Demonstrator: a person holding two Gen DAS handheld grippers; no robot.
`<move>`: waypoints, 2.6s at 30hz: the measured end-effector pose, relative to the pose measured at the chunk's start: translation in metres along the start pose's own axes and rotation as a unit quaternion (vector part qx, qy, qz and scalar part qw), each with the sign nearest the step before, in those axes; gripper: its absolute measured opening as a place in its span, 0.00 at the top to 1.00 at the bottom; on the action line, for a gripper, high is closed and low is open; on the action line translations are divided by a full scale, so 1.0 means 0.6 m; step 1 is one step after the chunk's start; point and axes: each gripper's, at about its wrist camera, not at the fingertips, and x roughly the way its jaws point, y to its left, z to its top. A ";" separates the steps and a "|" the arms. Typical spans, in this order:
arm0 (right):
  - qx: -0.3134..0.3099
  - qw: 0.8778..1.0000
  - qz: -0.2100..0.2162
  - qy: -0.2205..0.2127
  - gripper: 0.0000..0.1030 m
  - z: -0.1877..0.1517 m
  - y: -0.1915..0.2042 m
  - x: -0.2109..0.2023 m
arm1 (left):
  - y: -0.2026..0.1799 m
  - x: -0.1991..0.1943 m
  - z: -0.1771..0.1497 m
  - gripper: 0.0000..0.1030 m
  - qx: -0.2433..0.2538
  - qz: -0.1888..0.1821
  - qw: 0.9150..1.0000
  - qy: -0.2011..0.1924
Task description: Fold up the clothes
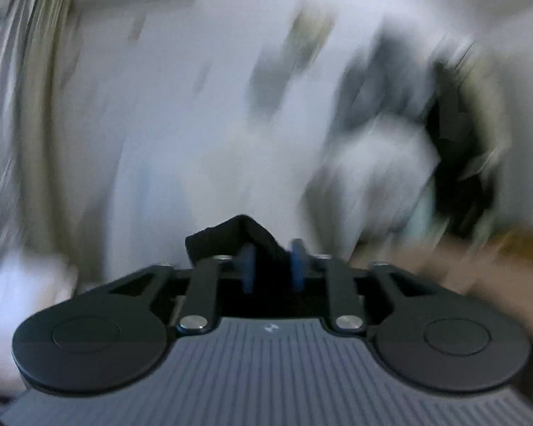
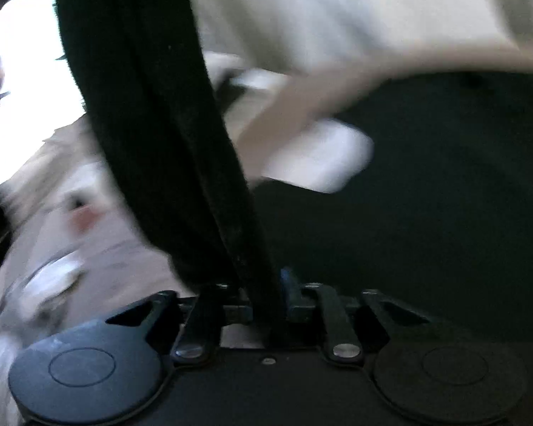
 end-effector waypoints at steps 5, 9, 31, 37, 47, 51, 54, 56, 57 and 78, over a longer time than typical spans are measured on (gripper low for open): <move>0.124 0.990 0.065 0.005 0.66 -0.012 -0.074 -0.002 | 0.067 0.031 -0.170 0.72 -0.101 0.013 0.982 0.159; 0.141 0.985 0.099 0.001 0.61 -0.030 -0.077 -0.008 | 0.104 -0.021 -0.256 0.72 -0.162 -0.001 0.967 0.194; -0.083 0.992 0.091 -0.033 0.65 -0.033 0.017 -0.052 | 0.027 -0.047 -0.300 0.95 -0.104 -0.081 0.964 0.229; -0.105 0.989 0.095 -0.049 0.89 -0.036 0.014 -0.062 | 0.037 -0.169 -0.223 0.99 -0.155 -0.063 0.973 0.157; -0.160 0.982 0.087 0.043 0.89 -0.078 0.029 -0.024 | 0.040 -0.141 -0.332 0.99 -0.224 0.018 0.908 0.353; -0.127 0.984 0.120 0.043 0.89 -0.063 0.021 -0.037 | 0.046 -0.150 -0.361 0.98 -0.246 0.016 0.897 0.367; -0.125 0.983 0.110 0.071 0.88 -0.070 0.020 -0.018 | 0.051 -0.160 -0.347 0.98 -0.243 0.008 0.902 0.356; -0.123 0.984 0.102 0.081 0.84 -0.078 0.017 -0.014 | 0.047 -0.172 -0.328 0.98 -0.218 0.013 0.916 0.336; -0.115 0.984 0.107 0.082 0.79 -0.076 0.015 -0.021 | 0.046 -0.178 -0.318 0.96 -0.208 0.016 0.923 0.323; 0.038 0.998 0.014 0.041 0.44 0.169 -0.072 0.066 | 0.080 0.007 -0.321 0.92 -0.306 -0.115 0.884 0.335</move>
